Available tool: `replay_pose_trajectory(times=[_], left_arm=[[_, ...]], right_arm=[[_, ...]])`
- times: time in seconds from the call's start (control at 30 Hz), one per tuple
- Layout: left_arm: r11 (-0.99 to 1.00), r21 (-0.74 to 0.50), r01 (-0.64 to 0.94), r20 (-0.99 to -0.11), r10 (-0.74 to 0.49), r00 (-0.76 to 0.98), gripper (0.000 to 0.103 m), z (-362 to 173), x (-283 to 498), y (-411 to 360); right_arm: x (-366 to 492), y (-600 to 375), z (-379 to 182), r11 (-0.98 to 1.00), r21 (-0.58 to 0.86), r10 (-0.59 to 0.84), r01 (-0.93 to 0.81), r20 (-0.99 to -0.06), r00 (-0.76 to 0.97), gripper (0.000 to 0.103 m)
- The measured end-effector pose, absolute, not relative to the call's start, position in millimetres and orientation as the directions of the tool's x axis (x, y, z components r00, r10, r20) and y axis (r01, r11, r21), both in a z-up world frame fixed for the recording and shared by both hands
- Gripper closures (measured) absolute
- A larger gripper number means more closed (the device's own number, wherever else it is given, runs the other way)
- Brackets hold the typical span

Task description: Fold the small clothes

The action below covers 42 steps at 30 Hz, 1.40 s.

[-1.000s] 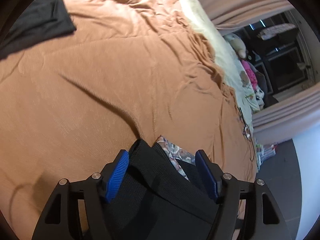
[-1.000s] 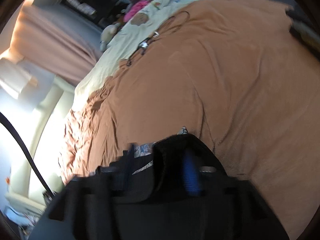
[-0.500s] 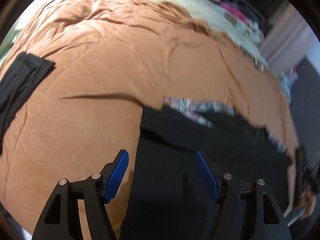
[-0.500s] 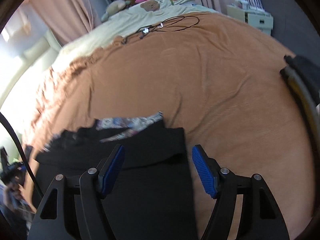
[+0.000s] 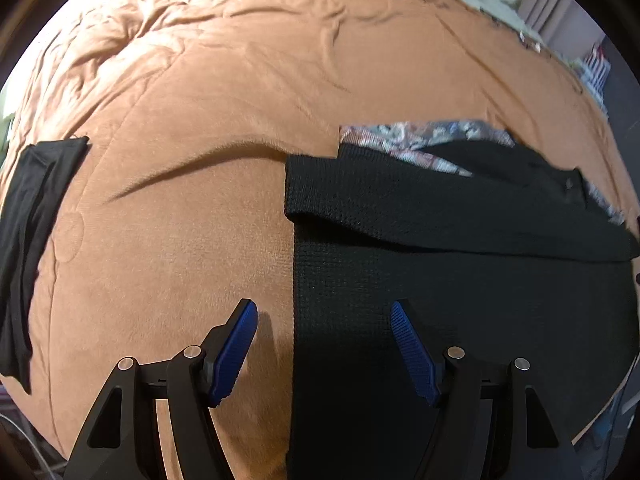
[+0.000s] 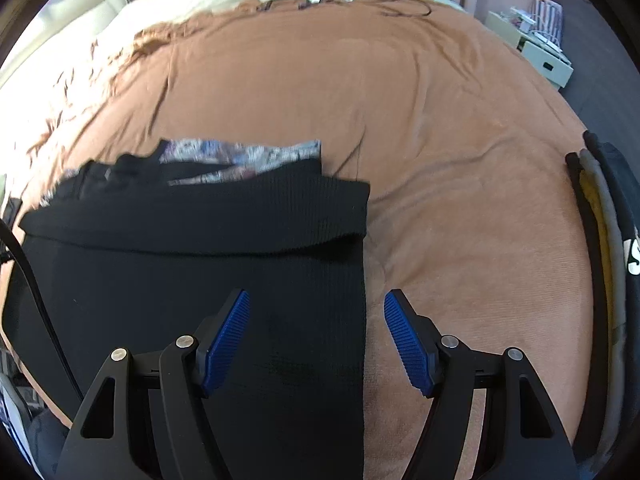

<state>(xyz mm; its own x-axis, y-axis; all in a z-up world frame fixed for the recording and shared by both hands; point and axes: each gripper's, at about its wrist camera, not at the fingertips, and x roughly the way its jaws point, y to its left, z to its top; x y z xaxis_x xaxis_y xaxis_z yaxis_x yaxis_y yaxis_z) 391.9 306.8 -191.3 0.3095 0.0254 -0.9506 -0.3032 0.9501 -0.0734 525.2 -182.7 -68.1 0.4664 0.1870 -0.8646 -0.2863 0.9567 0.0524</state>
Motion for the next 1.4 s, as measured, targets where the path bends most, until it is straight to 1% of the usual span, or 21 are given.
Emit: replay_pose_trajectory(times=[0.2,0.43,0.77,0.97,1.03,1.1,1.13,1.17,1.2,1.23,1.27,1.3,1.37,1.4], left_arm=[[0.949,-0.041,-0.313,-0.958,0.052,0.283,0.032,-202,414,312],[0.945,0.003,-0.327,-0.951,0.103,0.290,0.032,-199,448,320],[0.926,-0.012,-0.378,-0.942,0.116,0.314,0.032,-199,490,335],[0.904,-0.016,-0.426,-0.932,0.141,0.333,0.031,-199,503,347],[0.897,-0.040,-0.440,-0.930,0.128,0.345,0.033,-198,501,349],[0.896,-0.065,-0.438,-0.927,0.109,0.360,0.037,-198,499,352],[0.898,-0.076,-0.433,-0.924,0.100,0.368,0.038,-198,497,352],[0.899,-0.093,-0.428,-0.921,0.086,0.379,0.041,-197,494,353],[0.898,-0.108,-0.426,-0.919,0.074,0.387,0.046,-198,493,355],[0.895,-0.127,-0.427,-0.917,0.059,0.395,0.048,-198,491,357],[0.891,-0.143,-0.431,-0.914,0.048,0.403,0.051,-198,489,359],[0.885,-0.163,-0.436,-0.910,0.036,0.413,0.057,-197,487,361],[0.873,-0.195,-0.446,-0.904,0.016,0.427,0.066,-197,485,367],[0.868,-0.208,-0.451,-0.903,0.007,0.430,0.067,-198,484,369]], right_arm=[[549,-173,-89,0.959,-0.006,0.119,-0.284,-0.899,0.422,0.035],[582,-167,-92,0.964,-0.019,0.104,-0.265,-0.890,0.443,0.035],[635,-171,-101,0.979,0.050,0.139,-0.200,-0.877,0.460,0.035],[661,-181,-104,0.986,0.111,0.160,-0.128,-0.855,0.494,0.035],[666,-186,-105,0.988,0.117,0.155,-0.105,-0.844,0.513,0.035],[666,-190,-107,0.986,0.134,0.165,-0.097,-0.839,0.519,0.035],[665,-192,-109,0.984,0.147,0.179,-0.103,-0.834,0.523,0.035],[662,-191,-108,0.982,0.153,0.188,-0.110,-0.830,0.525,0.037],[659,-192,-109,0.979,0.163,0.204,-0.123,-0.825,0.528,0.040],[657,-193,-110,0.974,0.180,0.226,-0.137,-0.818,0.529,0.042],[657,-196,-110,0.970,0.195,0.243,-0.146,-0.813,0.528,0.048],[656,-198,-112,0.964,0.216,0.267,-0.156,-0.809,0.524,0.053],[656,-200,-116,0.955,0.244,0.298,-0.170,-0.803,0.516,0.060],[657,-199,-118,0.950,0.256,0.313,-0.181,-0.799,0.513,0.063]])
